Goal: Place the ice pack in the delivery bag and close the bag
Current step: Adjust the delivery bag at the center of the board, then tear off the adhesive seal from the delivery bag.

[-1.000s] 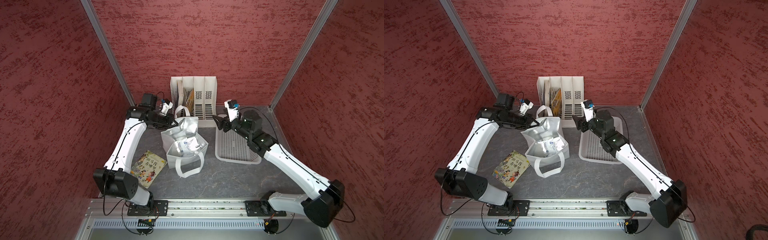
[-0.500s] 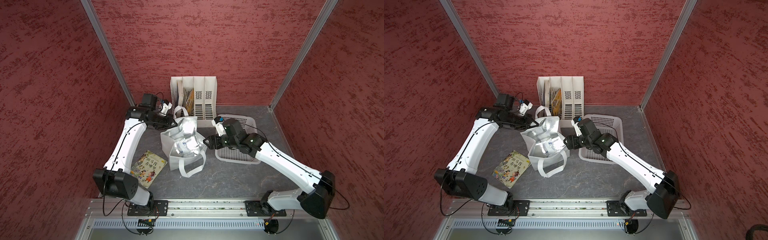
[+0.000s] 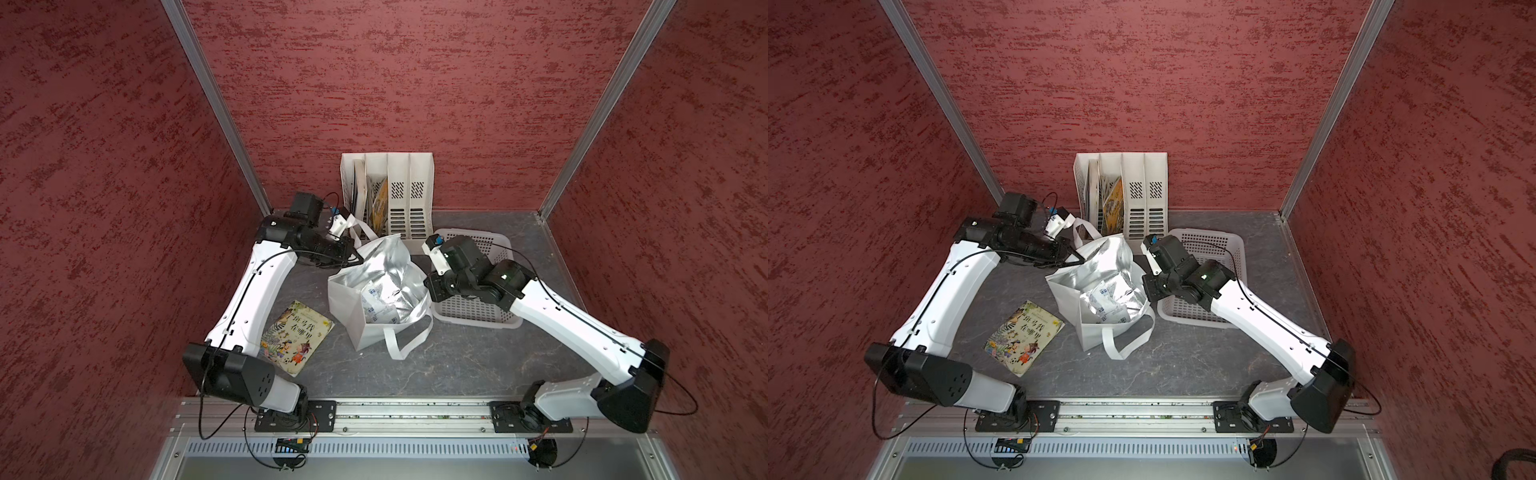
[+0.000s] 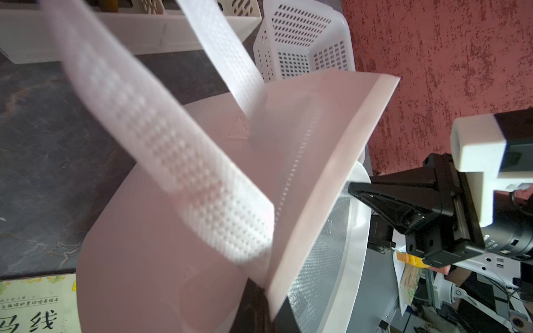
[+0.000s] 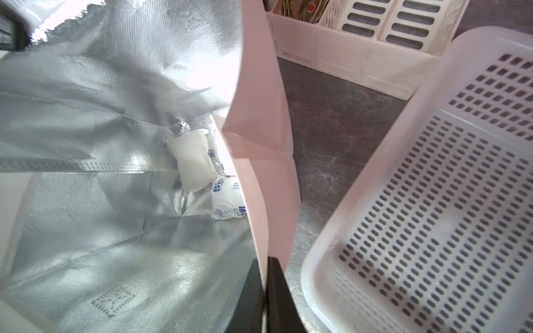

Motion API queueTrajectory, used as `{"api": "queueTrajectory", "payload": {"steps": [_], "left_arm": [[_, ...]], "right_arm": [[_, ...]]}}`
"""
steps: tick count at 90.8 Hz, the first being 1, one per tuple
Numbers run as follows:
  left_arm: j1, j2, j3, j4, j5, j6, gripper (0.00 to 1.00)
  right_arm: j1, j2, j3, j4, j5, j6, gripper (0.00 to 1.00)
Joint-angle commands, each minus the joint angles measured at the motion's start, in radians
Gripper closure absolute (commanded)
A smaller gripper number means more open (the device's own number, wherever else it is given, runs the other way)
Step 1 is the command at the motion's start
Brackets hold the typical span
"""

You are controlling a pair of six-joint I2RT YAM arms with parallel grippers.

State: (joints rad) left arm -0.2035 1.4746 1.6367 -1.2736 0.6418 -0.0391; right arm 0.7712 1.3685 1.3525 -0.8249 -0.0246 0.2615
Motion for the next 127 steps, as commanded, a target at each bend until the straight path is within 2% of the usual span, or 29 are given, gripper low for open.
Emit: {"api": "queueTrajectory", "payload": {"steps": [1, 5, 11, 27, 38, 44, 51, 58, 63, 68, 76, 85, 109, 127], "left_arm": [[-0.014, -0.03, -0.031, -0.046, 0.03, 0.017, 0.99], [-0.014, -0.035, -0.042, -0.045, 0.026, 0.017, 0.99], [-0.014, -0.041, -0.049, -0.046, 0.01, 0.016, 0.95], [-0.015, -0.115, 0.02, -0.034, -0.15, 0.074, 0.46], [-0.02, -0.249, 0.019, 0.107, -0.236, 0.175, 0.2], [-0.024, -0.334, -0.028, 0.251, -0.223, 0.218, 0.1], [-0.037, -0.395, -0.099, 0.433, -0.188, 0.244, 0.04], [-0.067, -0.4, -0.148, 0.584, -0.154, 0.285, 0.0], [-0.099, -0.365, -0.155, 0.621, -0.157, 0.338, 0.0], [-0.134, -0.295, -0.125, 0.585, -0.181, 0.416, 0.01], [-0.163, -0.177, -0.043, 0.498, -0.209, 0.484, 0.12], [-0.163, -0.073, 0.026, 0.435, -0.205, 0.493, 0.27], [-0.172, 0.132, 0.195, 0.277, -0.191, 0.488, 0.41], [-0.175, 0.237, 0.311, 0.156, -0.235, 0.501, 0.5]], "right_arm": [[-0.001, -0.064, -0.002, -0.054, 0.053, -0.062, 0.91], [0.0, -0.075, -0.016, -0.049, 0.052, -0.069, 0.87], [0.0, -0.089, -0.032, -0.037, 0.062, -0.075, 0.76], [-0.005, -0.19, -0.092, 0.127, 0.044, -0.127, 0.47], [-0.022, -0.288, -0.199, 0.392, 0.046, -0.182, 0.28], [-0.034, -0.331, -0.284, 0.6, 0.035, -0.217, 0.04], [-0.069, -0.332, -0.367, 0.828, -0.015, -0.245, 0.02], [-0.112, -0.286, -0.42, 1.025, -0.101, -0.275, 0.01], [-0.137, -0.225, -0.423, 1.105, -0.189, -0.317, 0.02], [-0.158, -0.166, -0.386, 1.114, -0.269, -0.35, 0.02], [-0.175, -0.081, -0.306, 1.059, -0.339, -0.392, 0.02], [-0.185, -0.032, -0.257, 1.014, -0.351, -0.462, 0.06], [-0.215, 0.066, -0.184, 0.917, -0.367, -0.507, 0.29], [-0.219, 0.123, -0.139, 0.89, -0.381, -0.526, 0.37]]}}
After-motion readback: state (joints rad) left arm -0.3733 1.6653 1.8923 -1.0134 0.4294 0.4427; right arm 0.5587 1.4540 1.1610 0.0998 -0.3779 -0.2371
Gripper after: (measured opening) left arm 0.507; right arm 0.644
